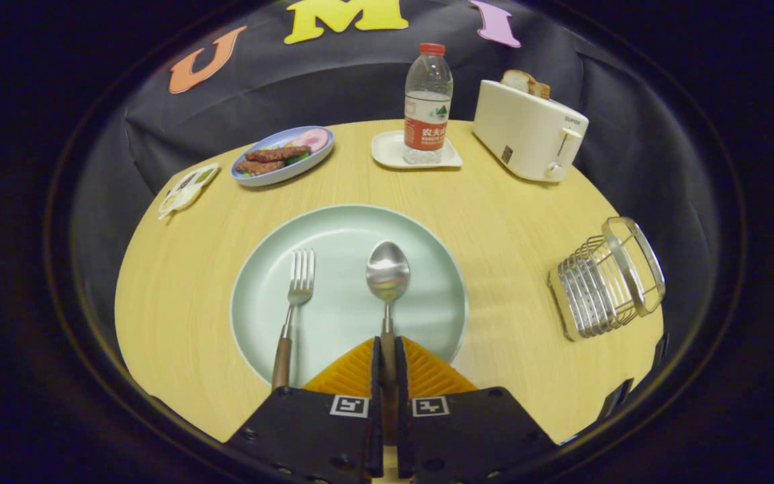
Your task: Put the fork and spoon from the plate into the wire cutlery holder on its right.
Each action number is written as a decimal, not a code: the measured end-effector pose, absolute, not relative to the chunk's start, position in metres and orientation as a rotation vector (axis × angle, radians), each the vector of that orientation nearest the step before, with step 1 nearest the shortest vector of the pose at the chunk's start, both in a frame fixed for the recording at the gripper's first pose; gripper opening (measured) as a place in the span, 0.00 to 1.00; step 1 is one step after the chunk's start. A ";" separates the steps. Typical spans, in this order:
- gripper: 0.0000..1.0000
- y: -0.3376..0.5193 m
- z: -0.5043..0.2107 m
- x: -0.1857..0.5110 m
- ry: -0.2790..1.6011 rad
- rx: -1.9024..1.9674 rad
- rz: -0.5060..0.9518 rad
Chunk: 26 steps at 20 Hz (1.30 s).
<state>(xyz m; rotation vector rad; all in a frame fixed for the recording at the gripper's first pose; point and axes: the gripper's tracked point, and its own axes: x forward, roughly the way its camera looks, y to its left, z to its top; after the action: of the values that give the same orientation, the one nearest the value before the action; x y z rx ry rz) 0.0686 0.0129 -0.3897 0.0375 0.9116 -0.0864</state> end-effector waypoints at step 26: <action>0.04 -0.179 -0.267 0.005 0.862 0.048 -0.057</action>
<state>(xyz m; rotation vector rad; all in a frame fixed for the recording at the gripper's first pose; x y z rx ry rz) 0.0047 -0.1787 -0.2673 0.0480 0.8622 -0.0567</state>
